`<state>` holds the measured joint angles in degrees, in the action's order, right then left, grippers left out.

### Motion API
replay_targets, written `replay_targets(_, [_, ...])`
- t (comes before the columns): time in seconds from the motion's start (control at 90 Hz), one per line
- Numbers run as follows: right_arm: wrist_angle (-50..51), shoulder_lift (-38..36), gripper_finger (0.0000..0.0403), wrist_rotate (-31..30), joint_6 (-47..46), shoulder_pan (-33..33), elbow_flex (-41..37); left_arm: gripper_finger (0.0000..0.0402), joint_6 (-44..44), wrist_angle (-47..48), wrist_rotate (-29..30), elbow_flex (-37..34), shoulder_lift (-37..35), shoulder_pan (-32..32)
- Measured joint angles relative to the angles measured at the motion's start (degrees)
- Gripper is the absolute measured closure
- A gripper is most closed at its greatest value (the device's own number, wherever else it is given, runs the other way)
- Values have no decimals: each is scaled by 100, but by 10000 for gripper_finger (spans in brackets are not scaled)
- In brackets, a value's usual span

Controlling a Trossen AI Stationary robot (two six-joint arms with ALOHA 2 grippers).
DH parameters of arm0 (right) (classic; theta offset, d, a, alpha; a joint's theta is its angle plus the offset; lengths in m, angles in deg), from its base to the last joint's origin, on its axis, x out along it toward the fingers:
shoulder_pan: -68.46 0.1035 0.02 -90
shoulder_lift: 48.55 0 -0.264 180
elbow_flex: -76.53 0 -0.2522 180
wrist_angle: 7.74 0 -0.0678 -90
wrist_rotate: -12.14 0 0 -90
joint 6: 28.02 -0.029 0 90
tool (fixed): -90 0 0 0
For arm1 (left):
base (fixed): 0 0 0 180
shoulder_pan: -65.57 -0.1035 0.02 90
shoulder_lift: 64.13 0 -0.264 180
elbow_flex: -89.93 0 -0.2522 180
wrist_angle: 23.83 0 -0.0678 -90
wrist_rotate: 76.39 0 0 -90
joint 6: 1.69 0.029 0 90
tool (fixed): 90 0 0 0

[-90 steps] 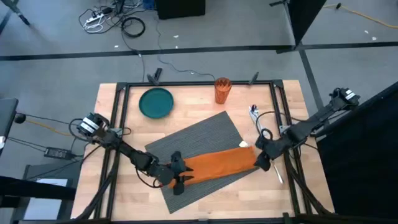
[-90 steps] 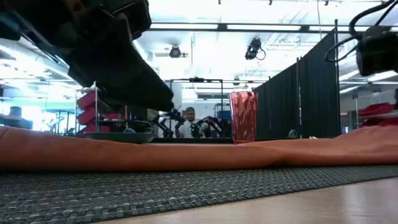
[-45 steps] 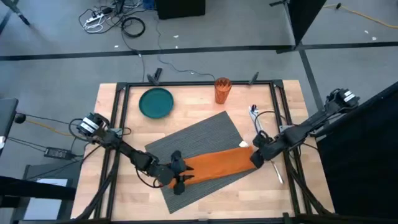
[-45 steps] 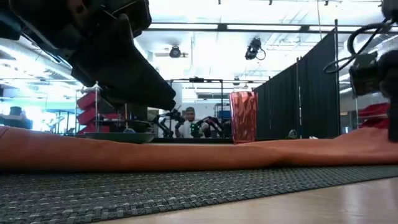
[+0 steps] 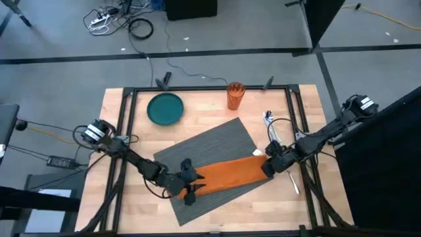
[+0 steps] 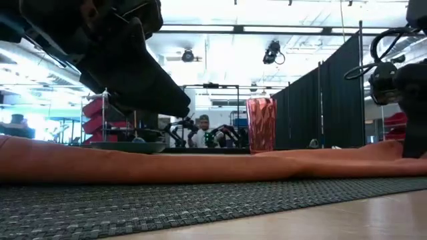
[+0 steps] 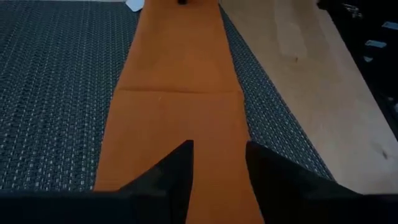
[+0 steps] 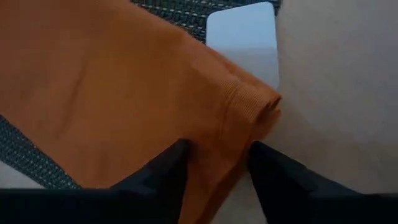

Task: Set table place
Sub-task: Fold the orange table napkin

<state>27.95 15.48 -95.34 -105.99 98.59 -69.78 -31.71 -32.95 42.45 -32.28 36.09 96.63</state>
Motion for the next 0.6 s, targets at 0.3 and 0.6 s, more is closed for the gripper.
replay_targets(0.3, [84, 15, 397, -236, 418, 17, -6, 270, 0, 0, 4, 0, 0, 0])
replay_targets(0.6, [1533, 21, 403, 206, 705, 10, 980, 270, 0, -226, 11, 0, 0, 0])
